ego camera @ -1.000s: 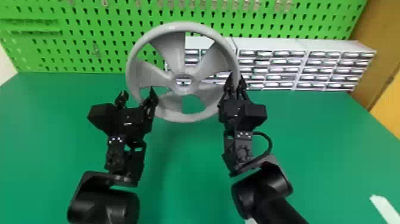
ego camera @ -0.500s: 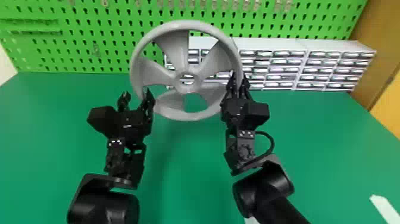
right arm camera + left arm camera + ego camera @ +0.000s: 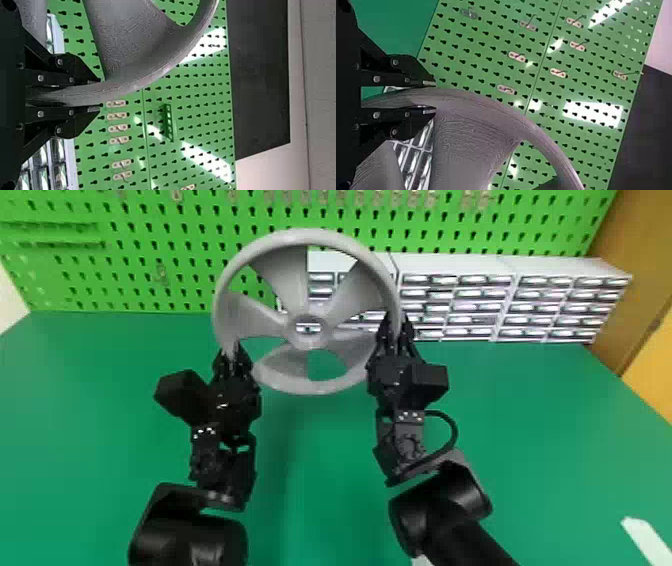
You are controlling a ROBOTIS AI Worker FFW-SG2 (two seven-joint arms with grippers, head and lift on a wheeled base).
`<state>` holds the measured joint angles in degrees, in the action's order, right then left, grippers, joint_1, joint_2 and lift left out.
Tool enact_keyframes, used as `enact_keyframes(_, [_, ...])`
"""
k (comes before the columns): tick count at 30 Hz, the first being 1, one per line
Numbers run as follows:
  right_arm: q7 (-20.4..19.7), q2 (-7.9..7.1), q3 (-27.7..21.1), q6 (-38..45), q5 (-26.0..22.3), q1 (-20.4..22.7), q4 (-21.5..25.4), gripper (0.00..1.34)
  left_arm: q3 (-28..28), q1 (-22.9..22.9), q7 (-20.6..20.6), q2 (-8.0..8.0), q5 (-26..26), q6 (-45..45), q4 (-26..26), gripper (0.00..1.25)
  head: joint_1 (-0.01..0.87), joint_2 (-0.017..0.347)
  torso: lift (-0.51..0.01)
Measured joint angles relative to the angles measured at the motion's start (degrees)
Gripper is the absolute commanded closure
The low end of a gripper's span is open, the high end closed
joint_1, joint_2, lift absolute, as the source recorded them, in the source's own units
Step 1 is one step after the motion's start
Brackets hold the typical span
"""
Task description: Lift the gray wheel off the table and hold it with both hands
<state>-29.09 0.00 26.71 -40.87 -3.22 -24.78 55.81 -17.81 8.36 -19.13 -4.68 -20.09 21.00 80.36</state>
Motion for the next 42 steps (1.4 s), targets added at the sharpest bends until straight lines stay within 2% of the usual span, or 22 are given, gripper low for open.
enact_keyframes(42, [-0.17, 0.0, 0.57, -0.27, -0.01, 0.31, 0.0, 1.22, -0.57, 1.28, -2.32, 0.72, 0.38, 0.1, -0.3, 1.01, 0.711, 0.015, -0.098])
